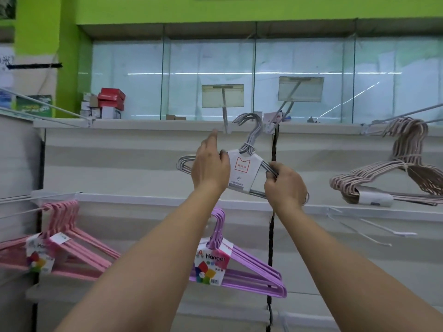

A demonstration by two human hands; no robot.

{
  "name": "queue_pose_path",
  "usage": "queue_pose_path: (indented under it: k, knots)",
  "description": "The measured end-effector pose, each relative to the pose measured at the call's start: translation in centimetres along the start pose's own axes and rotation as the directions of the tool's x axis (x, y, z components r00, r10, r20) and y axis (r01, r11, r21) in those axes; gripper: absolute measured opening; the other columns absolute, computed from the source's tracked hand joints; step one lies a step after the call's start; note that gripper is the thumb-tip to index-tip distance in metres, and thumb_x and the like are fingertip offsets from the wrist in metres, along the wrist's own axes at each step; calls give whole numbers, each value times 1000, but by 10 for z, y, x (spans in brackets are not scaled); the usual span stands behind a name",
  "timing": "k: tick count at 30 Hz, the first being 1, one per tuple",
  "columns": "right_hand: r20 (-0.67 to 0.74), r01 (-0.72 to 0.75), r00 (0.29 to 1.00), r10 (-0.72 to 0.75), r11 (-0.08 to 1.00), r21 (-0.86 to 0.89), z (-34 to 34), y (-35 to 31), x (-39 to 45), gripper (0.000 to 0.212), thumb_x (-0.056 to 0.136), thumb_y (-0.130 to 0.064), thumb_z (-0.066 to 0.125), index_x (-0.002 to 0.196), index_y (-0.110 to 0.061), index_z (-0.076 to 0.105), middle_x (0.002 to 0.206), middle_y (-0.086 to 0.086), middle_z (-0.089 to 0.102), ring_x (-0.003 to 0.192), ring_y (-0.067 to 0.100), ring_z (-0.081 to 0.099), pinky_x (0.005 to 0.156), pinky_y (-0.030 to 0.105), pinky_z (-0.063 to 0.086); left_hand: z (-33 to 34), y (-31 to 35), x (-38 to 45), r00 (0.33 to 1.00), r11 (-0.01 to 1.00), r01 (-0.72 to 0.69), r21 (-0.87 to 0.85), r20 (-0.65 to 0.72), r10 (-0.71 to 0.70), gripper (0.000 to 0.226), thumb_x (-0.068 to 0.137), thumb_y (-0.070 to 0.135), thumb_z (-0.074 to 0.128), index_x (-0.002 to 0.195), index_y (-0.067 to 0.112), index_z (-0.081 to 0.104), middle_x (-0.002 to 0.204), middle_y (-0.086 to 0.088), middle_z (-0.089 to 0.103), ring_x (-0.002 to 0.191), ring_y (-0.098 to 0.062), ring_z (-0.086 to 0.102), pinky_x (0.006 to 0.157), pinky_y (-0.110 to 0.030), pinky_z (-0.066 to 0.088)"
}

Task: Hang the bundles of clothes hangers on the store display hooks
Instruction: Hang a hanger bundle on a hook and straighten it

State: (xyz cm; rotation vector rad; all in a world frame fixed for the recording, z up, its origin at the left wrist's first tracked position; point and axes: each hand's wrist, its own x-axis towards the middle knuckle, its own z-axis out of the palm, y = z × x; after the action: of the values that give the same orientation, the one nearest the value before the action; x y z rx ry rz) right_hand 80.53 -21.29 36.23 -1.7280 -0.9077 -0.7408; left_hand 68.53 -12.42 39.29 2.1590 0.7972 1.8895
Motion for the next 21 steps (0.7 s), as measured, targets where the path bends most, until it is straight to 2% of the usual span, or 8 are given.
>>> queue_pose_path:
  k: [3,6,10,13,15,17,19,21]
  knots:
    - [-15,-14,1000,14,999,36,9,-7,10,31,93,-17,49,119,-25,64,108,5,69,98,31,61,74,33,46,5,2,18,999,997,36,-71,14,-36,62,96,14,41,152,27,17,148,-1,40,124,-22,48,77,-31,39]
    - [-10,4,1000,-4,999,37,18,-12,17,30,93,-17,47,115,-26,65,103,7,69,91,31,60,65,31,43,6,5,31,998,993,17,-118,63,-10,75,92,6,43,153,31,7,153,3,32,129,-22,43,80,-33,43]
    - [1,7,1000,-7,999,45,28,-20,21,28,94,-18,48,115,-27,65,100,4,69,89,29,60,63,28,38,3,4,42,990,996,-55,-74,125,64,81,87,1,45,152,36,11,154,6,31,137,-20,32,93,-37,42]
    - [29,17,999,-19,997,71,37,-27,21,29,94,-18,50,117,-26,65,104,3,69,93,28,61,65,28,38,1,-1,40,994,996,-59,-70,92,66,76,88,3,47,150,38,19,148,3,40,134,-21,36,98,-36,38]
    - [56,19,998,-24,996,82,44,-29,21,29,94,-19,50,118,-26,65,107,1,69,96,27,61,68,29,42,4,-10,40,997,998,-55,13,58,54,64,91,9,47,148,31,27,142,0,47,130,-23,39,107,-37,30]
    - [82,26,996,-33,996,87,49,-31,21,29,94,-19,51,118,-26,65,108,1,69,98,27,61,70,30,43,10,-25,43,998,986,-9,168,66,-2,48,96,21,42,144,25,36,140,-2,49,130,-22,40,115,-40,17]
    - [97,30,995,-38,996,79,53,-32,22,27,94,-19,51,116,-26,66,104,2,69,96,28,60,71,32,45,14,-40,43,992,959,22,282,113,-56,39,100,31,33,137,25,44,137,-2,50,130,-22,40,116,-44,9]
    - [97,26,995,-34,996,81,58,-31,25,24,93,-18,51,109,-25,67,97,3,70,93,29,60,72,34,47,16,-53,41,985,935,-30,354,168,-32,38,102,35,26,132,26,48,134,0,52,128,-21,41,115,-47,8]
